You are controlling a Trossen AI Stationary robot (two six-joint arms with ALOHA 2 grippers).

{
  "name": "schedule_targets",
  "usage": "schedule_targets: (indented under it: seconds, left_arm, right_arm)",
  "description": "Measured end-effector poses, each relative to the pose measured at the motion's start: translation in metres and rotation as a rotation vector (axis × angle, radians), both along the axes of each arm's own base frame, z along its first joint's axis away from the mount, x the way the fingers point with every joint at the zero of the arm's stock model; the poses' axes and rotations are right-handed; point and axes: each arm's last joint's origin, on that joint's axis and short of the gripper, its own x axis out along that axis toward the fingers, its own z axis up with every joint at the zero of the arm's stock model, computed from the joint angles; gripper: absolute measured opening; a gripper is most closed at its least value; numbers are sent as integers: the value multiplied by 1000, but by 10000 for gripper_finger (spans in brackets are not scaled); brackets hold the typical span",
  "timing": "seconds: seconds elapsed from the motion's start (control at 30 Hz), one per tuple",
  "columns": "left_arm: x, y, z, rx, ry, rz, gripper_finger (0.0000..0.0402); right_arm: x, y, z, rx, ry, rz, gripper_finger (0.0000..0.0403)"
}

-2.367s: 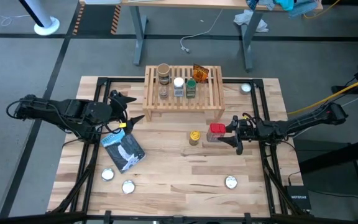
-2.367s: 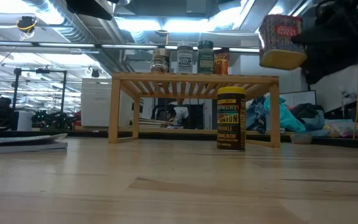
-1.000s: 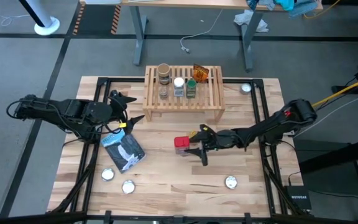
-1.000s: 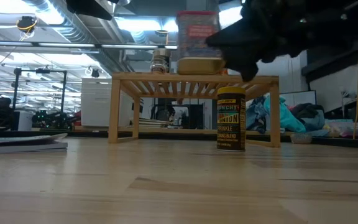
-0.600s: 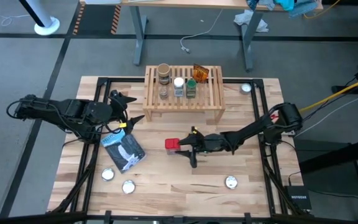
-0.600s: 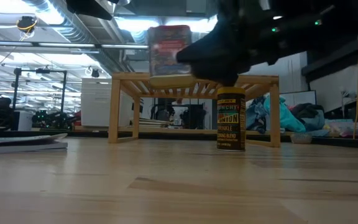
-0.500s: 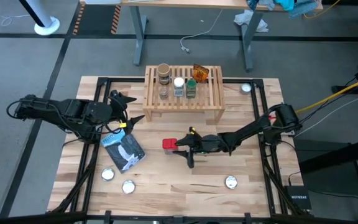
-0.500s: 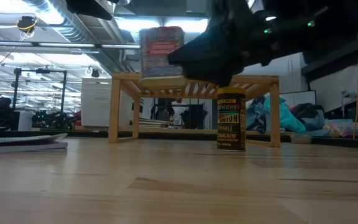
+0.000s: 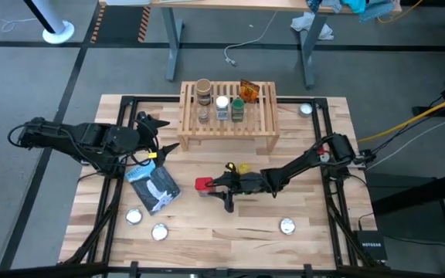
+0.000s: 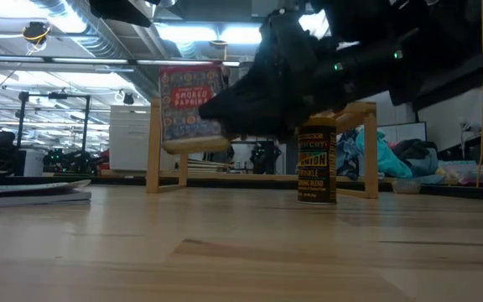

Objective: Shelf spices
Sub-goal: Remove the red seasoning can from the shelf

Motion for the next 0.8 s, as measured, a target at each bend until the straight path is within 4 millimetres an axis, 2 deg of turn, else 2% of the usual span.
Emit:
schedule_targets:
  seconds: [0.57, 0.8]
  left_arm:
    - [0, 0, 0, 0, 0, 0, 393]
    - [0, 0, 0, 0, 0, 0, 393]
  right_arm:
    - [5, 2, -39, 32, 5, 10, 206]
    - [10, 3, -46, 31, 11, 9, 248]
